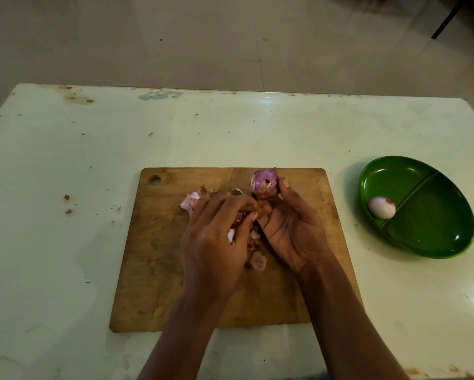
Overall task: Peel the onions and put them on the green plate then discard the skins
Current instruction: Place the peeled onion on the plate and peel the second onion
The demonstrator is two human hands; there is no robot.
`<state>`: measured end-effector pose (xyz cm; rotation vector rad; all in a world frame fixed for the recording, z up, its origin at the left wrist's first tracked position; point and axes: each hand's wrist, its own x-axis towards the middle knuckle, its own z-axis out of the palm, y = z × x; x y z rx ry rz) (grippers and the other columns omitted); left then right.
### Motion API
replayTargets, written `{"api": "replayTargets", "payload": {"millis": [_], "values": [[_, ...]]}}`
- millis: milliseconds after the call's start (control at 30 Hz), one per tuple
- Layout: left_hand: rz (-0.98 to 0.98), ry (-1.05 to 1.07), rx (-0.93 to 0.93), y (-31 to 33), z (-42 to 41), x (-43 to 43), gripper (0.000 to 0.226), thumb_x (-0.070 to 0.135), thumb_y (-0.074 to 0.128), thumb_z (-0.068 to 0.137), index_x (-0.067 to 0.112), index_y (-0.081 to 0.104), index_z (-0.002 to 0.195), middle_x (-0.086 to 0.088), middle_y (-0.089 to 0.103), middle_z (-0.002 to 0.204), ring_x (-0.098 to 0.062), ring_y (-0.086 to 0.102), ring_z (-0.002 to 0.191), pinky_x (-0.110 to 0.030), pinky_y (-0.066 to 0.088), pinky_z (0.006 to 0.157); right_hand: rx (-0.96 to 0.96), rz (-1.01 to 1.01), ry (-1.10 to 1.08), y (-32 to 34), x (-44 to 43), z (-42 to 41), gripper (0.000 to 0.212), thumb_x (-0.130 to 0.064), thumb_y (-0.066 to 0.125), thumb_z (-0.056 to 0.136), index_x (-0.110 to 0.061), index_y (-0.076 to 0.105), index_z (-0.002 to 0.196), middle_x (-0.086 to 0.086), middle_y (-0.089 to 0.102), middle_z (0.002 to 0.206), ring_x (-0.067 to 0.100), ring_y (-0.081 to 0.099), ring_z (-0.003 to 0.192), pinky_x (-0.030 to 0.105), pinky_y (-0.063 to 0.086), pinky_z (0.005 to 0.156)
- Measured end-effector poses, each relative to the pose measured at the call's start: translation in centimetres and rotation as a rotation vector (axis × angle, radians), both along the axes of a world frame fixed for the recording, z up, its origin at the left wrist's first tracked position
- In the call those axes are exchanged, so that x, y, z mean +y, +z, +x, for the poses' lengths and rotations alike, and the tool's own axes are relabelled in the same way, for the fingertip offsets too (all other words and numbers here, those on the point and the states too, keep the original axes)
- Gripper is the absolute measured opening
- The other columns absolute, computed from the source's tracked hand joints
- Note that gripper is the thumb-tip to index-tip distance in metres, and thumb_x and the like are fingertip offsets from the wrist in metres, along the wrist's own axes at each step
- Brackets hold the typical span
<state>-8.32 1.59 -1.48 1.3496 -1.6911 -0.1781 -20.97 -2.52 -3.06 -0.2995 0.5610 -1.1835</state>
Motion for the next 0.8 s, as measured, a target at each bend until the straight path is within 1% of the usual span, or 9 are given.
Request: {"api": "replayTargets", "payload": {"millis": [67, 100, 200, 367, 467, 500, 567, 633, 800], "values": [[-0.001, 0.007, 0.071, 0.12, -0.05, 0.00, 0.028, 0.024, 0.062, 0.083, 0.007, 0.065, 0.105, -0.007, 0.067, 0.098, -0.021, 0.063, 0.092, -0.038, 0.057, 0.070, -0.010, -0.043, 0.044, 0.23, 0.13, 0.09, 0.074, -0.022, 0.089, 0.063, 0.001, 0.051, 0.122, 0.022, 0.060, 0.114, 0.026, 0.064, 0.094, 0.035, 0.059, 0.078], [-0.007, 0.015, 0.099, 0.19, -0.06, 0.01, 0.031, 0.026, 0.063, 0.083, 0.010, 0.062, 0.109, -0.007, 0.066, 0.100, -0.021, 0.064, 0.093, -0.038, 0.058, 0.071, -0.007, -0.053, 0.061, 0.33, 0.19, 0.15, 0.071, -0.021, 0.089, 0.064, 0.000, 0.051, 0.120, 0.021, 0.062, 0.112, 0.025, 0.065, 0.093, 0.033, 0.058, 0.074], [-0.029, 0.043, 0.152, 0.41, -0.11, 0.07, 0.042, 0.029, 0.065, 0.080, 0.015, 0.052, 0.118, -0.006, 0.064, 0.104, -0.020, 0.064, 0.094, -0.030, 0.057, 0.073, 0.024, -0.076, 0.094, 0.39, 0.29, 0.32, 0.073, -0.016, 0.086, 0.067, -0.001, 0.048, 0.127, 0.021, 0.061, 0.114, 0.028, 0.065, 0.097, 0.038, 0.058, 0.083], [0.016, 0.065, 0.199, 0.68, -0.04, 0.11, 0.046, 0.034, 0.063, 0.079, 0.019, 0.048, 0.120, -0.009, 0.065, 0.104, -0.021, 0.065, 0.093, -0.032, 0.058, 0.071, 0.066, -0.084, 0.149, 0.53, 0.52, 0.23, 0.058, -0.012, 0.086, 0.063, -0.005, 0.055, 0.112, 0.019, 0.066, 0.107, 0.027, 0.068, 0.094, 0.035, 0.057, 0.082], [0.059, 0.117, 0.223, 0.69, 0.11, 0.09, 0.048, 0.036, 0.064, 0.078, 0.023, 0.047, 0.121, -0.008, 0.066, 0.100, -0.019, 0.065, 0.091, -0.025, 0.057, 0.073, 0.092, -0.073, 0.160, 0.62, 0.62, 0.38, 0.054, -0.011, 0.087, 0.059, -0.007, 0.060, 0.106, 0.019, 0.067, 0.105, 0.026, 0.068, 0.091, 0.036, 0.057, 0.081], [0.069, 0.139, 0.226, 0.68, 0.11, 0.10, 0.050, 0.034, 0.068, 0.077, 0.024, 0.047, 0.121, -0.008, 0.067, 0.099, -0.017, 0.065, 0.089, -0.021, 0.056, 0.074, 0.099, -0.069, 0.160, 0.64, 0.61, 0.44, 0.054, -0.011, 0.088, 0.057, -0.008, 0.062, 0.104, 0.019, 0.067, 0.106, 0.026, 0.068, 0.090, 0.036, 0.057, 0.080], [0.090, 0.173, 0.248, 0.61, -0.01, 0.19, 0.058, 0.020, 0.078, 0.073, 0.025, 0.046, 0.121, -0.007, 0.068, 0.096, -0.016, 0.066, 0.085, -0.017, 0.053, 0.077, 0.107, -0.067, 0.160, 0.67, 0.61, 0.57, 0.056, -0.011, 0.089, 0.056, -0.008, 0.062, 0.104, 0.020, 0.067, 0.106, 0.027, 0.068, 0.091, 0.036, 0.058, 0.080], [0.098, 0.174, 0.263, 0.57, -0.21, 0.29, 0.063, 0.009, 0.079, 0.071, 0.025, 0.046, 0.122, -0.009, 0.069, 0.096, -0.016, 0.067, 0.083, -0.017, 0.053, 0.077, 0.099, -0.066, 0.160, 0.69, 0.63, 0.69, 0.058, -0.011, 0.090, 0.055, -0.006, 0.060, 0.105, 0.021, 0.066, 0.108, 0.027, 0.068, 0.092, 0.034, 0.059, 0.079], [0.062, 0.147, 0.251, 0.74, -0.30, 0.38, 0.065, 0.005, 0.079, 0.071, 0.023, 0.044, 0.124, -0.008, 0.069, 0.094, -0.014, 0.067, 0.082, -0.019, 0.055, 0.073, 0.095, -0.064, 0.143, 0.82, 0.65, 0.88, 0.059, -0.011, 0.089, 0.055, -0.005, 0.060, 0.106, 0.021, 0.066, 0.108, 0.028, 0.070, 0.091, 0.035, 0.060, 0.075]]}}
